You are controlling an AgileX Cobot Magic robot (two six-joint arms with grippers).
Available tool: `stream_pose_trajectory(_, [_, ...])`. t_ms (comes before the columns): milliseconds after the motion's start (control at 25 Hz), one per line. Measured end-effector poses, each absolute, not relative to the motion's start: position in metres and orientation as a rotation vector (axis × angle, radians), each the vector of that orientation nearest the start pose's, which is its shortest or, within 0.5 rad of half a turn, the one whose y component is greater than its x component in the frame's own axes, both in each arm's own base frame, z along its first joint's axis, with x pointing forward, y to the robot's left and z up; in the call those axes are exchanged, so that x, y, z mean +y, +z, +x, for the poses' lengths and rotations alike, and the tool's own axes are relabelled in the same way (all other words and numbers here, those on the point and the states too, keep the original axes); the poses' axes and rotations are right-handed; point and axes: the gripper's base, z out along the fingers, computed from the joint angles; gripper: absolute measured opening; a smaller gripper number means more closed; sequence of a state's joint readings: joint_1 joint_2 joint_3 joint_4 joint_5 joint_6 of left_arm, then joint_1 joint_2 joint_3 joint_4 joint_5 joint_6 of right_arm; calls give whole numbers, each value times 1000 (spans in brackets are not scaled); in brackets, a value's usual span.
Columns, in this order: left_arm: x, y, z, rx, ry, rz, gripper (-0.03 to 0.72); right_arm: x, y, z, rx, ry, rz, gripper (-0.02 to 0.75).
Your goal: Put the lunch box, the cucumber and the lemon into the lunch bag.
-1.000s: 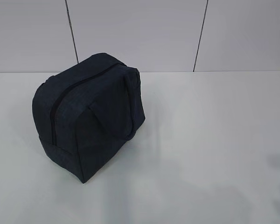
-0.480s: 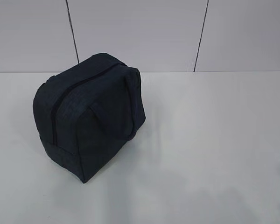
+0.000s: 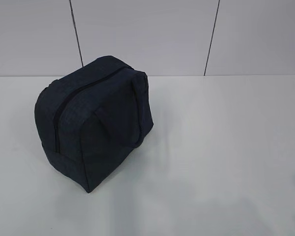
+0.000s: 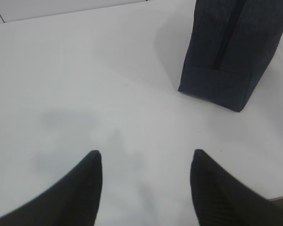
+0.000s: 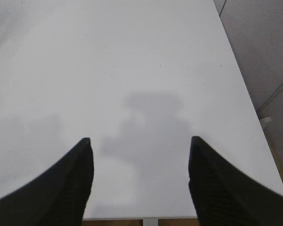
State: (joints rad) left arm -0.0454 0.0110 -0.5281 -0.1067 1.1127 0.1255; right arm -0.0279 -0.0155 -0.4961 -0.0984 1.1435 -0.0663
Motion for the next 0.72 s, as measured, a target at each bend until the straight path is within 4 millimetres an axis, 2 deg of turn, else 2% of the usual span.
stream_pose_trajectory(720, [-8, 281, -9, 2067, -79, 186, 434, -8, 270, -11, 2116, -177, -30, 486])
